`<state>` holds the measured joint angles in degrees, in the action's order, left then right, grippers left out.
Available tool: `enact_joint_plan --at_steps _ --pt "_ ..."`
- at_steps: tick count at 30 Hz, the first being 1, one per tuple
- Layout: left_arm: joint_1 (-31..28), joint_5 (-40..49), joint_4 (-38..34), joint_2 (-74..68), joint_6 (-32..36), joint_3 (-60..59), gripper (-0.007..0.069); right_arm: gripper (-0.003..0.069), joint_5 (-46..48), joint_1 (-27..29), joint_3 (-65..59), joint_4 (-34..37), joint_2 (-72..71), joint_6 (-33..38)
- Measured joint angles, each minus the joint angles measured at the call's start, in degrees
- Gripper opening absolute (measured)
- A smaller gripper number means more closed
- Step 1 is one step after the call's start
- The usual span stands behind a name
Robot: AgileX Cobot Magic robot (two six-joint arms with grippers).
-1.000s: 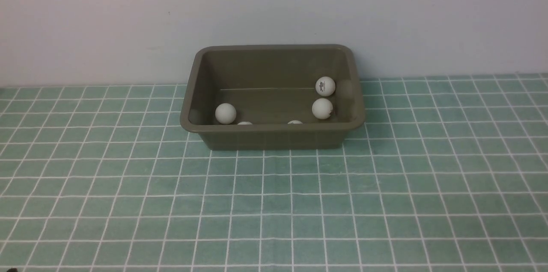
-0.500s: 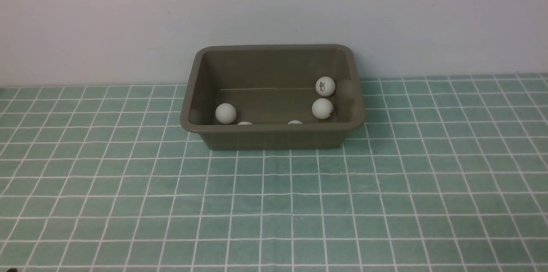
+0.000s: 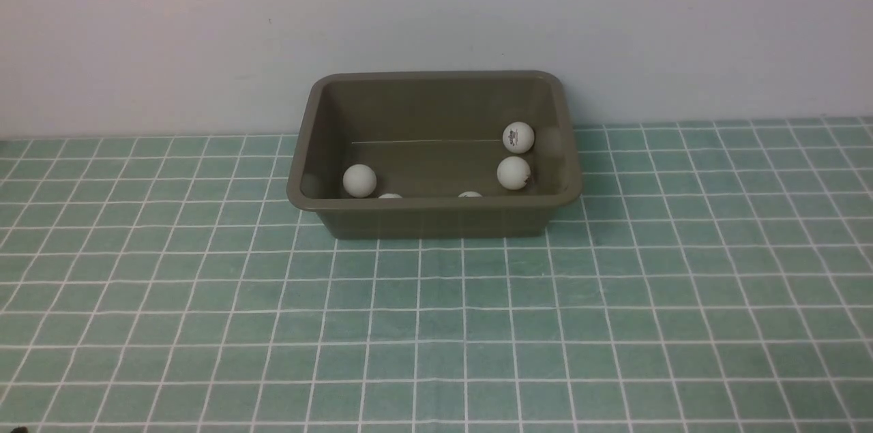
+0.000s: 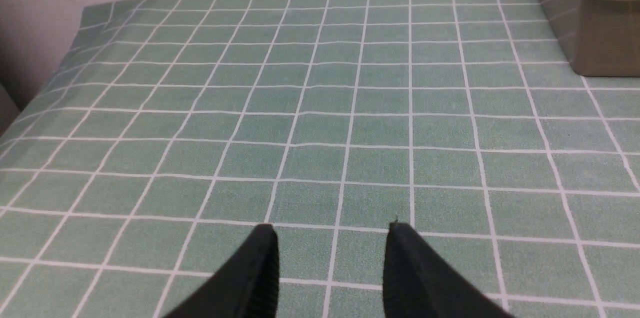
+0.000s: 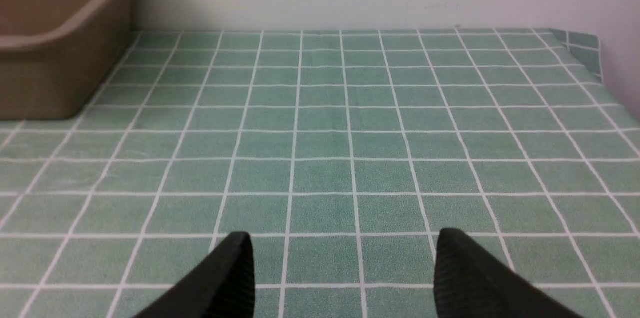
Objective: Put the table tennis balls in the box on the green coffee tablecloth.
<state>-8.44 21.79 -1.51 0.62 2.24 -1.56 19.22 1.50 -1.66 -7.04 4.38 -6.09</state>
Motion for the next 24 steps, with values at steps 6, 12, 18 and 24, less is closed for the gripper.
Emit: enact_joint_plan --at_steps 6,12,18,24 --pt "0.0 0.0 0.0 0.0 0.0 0.0 0.0268 0.0440 0.5 0.0 0.0 2.6 0.0 6.5" --pt "0.0 0.0 0.0 0.0 0.0 0.0 0.0268 0.0440 0.8 0.0 0.1 4.1 -2.1 8.4" --pt "0.0 0.0 0.0 0.0 0.3 0.0 0.0268 0.0440 1.1 0.0 0.1 5.2 -3.6 8.3" --pt "0.0 0.0 0.0 0.0 0.5 0.0 0.0268 0.0440 1.5 0.0 0.2 6.4 -4.9 8.1"
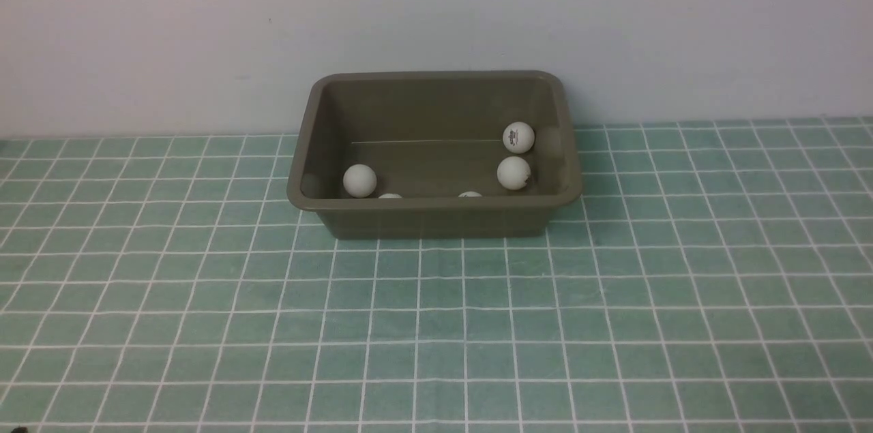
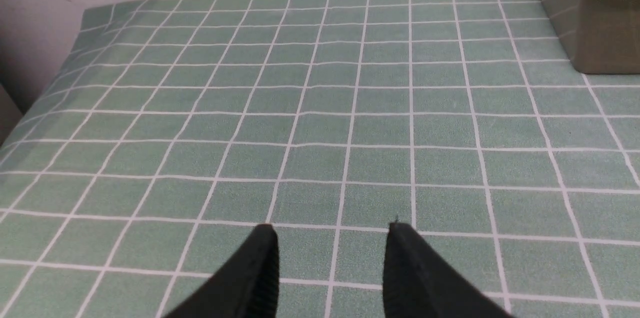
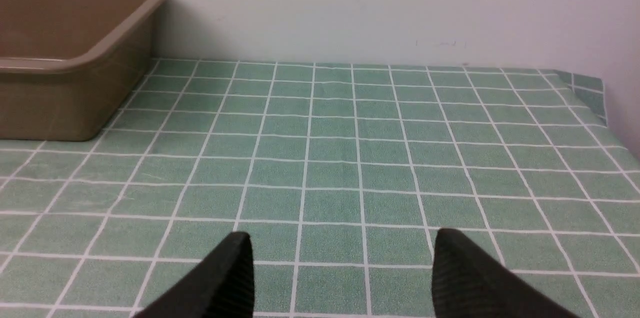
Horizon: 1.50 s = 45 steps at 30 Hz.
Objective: Put the table tennis balls in the box on the green coffee tablecloth.
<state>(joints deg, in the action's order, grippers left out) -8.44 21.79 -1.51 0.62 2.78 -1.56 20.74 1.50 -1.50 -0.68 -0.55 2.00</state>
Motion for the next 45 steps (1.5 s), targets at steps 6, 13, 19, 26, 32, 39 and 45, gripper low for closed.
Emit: enact_joint_plan --at_steps 6,13,19,26,32,39,45 --pt "0.0 0.0 0.0 0.0 0.1 0.0 0.0268 0.0440 0.5 0.0 0.1 0.1 0.0 -0.5" --pt "0.0 0.0 0.0 0.0 0.1 0.0 0.0268 0.0440 0.8 0.0 0.1 0.2 -0.1 -0.5" --pt "0.0 0.0 0.0 0.0 0.1 0.0 0.0268 0.0440 0.8 0.0 0.1 0.2 -0.1 -0.6" --pt "0.0 0.0 0.0 0.0 0.1 0.0 0.0268 0.0440 0.8 0.0 0.1 0.2 -0.1 -0.6" --pt "0.0 0.0 0.0 0.0 0.1 0.0 0.0268 0.0440 0.8 0.0 0.1 0.2 -0.1 -0.6" --pt "0.2 0.1 0.0 0.0 0.1 0.0 0.0268 0.0440 0.8 0.0 0.1 0.3 -0.1 -0.6" --pt "3.6 0.1 0.0 0.0 0.1 0.0 0.0268 0.0440 0.8 0.0 0.1 0.3 -0.1 -0.6"
